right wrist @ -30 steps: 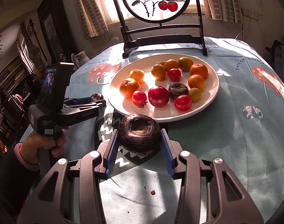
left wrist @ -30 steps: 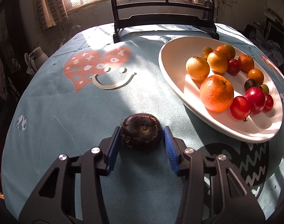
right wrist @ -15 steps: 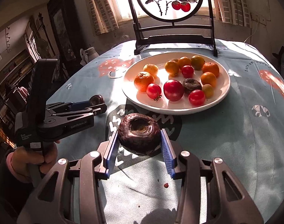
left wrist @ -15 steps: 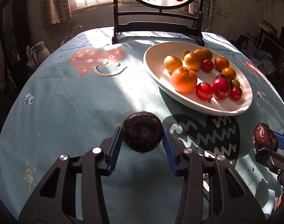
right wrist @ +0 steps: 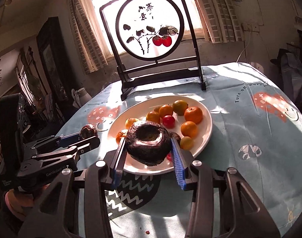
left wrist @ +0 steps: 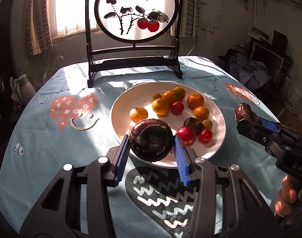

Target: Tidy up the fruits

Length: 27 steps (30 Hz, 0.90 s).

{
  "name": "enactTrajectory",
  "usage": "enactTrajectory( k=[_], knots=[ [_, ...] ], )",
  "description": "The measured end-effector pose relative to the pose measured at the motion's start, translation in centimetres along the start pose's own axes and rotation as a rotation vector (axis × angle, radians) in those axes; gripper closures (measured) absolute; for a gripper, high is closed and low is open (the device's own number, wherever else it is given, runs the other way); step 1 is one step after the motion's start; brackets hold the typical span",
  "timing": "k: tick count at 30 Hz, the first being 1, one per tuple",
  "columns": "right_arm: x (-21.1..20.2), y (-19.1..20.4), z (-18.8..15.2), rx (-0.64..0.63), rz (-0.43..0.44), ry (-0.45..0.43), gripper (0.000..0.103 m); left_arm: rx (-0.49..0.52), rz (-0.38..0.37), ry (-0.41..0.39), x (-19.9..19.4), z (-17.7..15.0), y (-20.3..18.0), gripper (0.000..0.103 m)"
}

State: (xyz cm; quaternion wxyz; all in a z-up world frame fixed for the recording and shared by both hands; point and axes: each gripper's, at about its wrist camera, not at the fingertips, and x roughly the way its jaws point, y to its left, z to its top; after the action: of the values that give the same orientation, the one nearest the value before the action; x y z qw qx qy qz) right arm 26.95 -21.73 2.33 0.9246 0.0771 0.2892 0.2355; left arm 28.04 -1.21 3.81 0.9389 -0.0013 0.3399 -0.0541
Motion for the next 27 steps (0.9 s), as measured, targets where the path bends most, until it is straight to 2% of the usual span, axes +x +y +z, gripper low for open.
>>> enactTrajectory(
  k=[4, 10, 16, 18, 20, 21, 22, 23, 25, 27],
  knots=[
    [3.2, -1.9, 1.8, 0.010, -0.053, 0.004, 0.059, -0.008, 0.004, 0.015, 3.5, 2.4, 0.3, 0.058],
    [8.1, -3.1, 2.6, 0.002, -0.053, 0.080, 0.059, -0.007, 0.042, 0.068, 8.5, 4.2, 1.4, 0.058],
    [10.3, -2.7, 2.4, -0.050, -0.053, 0.127, 0.058, -0.022, 0.059, 0.085, 10.1, 4.6, 2.3, 0.058],
    [10.5, -2.4, 2.4, -0.059, -0.057, 0.139, 0.052, -0.028, 0.074, 0.083, 9.9, 4.5, 2.5, 0.057],
    [9.8, -2.2, 2.6, -0.060, -0.052, 0.139, 0.044, -0.023, 0.112, 0.063, 8.9, 4.4, 2.5, 0.035],
    [9.3, -2.0, 2.7, -0.065, -0.051, 0.131, 0.041, -0.017, 0.141, 0.037, 8.0, 4.4, 2.5, 0.020],
    [8.5, -1.8, 2.8, -0.072, -0.054, 0.118, 0.040, -0.007, 0.166, 0.005, 6.8, 4.3, 2.3, 0.013],
    [7.6, -1.6, 2.9, -0.077, -0.053, 0.108, 0.039, 0.007, 0.179, -0.019, 5.7, 4.2, 2.1, 0.011],
    [5.8, -1.3, 2.7, -0.081, -0.039, 0.110, 0.023, 0.028, 0.182, -0.042, 3.3, 3.7, 1.9, 0.005],
    [3.7, -0.9, 2.1, -0.081, -0.012, 0.103, 0.014, 0.030, 0.163, -0.049, 1.0, 2.7, 1.8, 0.002]
  ],
)
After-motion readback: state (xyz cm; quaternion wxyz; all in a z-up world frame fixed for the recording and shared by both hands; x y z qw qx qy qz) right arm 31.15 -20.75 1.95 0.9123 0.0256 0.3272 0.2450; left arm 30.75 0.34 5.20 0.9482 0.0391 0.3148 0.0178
